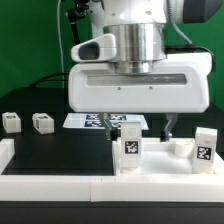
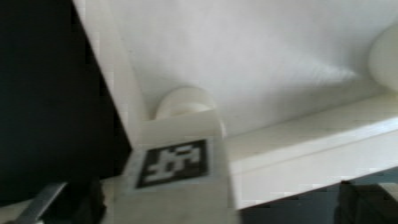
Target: Assemble square table
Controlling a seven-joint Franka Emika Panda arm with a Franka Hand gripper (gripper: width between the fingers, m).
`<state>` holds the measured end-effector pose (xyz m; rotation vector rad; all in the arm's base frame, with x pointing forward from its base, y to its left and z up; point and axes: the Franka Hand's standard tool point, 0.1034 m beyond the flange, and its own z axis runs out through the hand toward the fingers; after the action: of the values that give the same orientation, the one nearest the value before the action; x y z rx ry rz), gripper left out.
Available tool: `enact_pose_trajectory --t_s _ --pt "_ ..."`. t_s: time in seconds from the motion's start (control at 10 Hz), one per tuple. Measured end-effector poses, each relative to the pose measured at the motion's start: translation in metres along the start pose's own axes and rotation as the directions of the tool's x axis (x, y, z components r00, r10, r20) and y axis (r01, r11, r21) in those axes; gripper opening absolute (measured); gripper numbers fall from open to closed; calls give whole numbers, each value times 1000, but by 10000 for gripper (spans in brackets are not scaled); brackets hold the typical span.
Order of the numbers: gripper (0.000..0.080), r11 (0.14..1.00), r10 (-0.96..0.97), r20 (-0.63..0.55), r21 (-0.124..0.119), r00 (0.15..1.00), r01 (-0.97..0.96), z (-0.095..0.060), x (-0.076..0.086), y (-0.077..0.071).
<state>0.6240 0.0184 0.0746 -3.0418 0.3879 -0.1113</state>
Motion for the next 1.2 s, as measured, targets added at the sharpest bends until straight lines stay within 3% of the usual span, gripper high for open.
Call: enact_pose_trajectory --t_s 0.1,0.3,0.4,0.5,0.9,1.2 --pt "649 1000 19 0 1 1000 -19 0 0 1" --pt "353 1000 22 1 1 1000 -22 0 0 2" --pt "353 991 134 0 -5 991 -134 1 1 7" --pt "295 981 192 0 -6 981 -192 1 0 7" --pt "295 897 442 2 -6 897 -442 3 -1 8" --pt "293 501 863 57 29 502 -865 5 -1 6"
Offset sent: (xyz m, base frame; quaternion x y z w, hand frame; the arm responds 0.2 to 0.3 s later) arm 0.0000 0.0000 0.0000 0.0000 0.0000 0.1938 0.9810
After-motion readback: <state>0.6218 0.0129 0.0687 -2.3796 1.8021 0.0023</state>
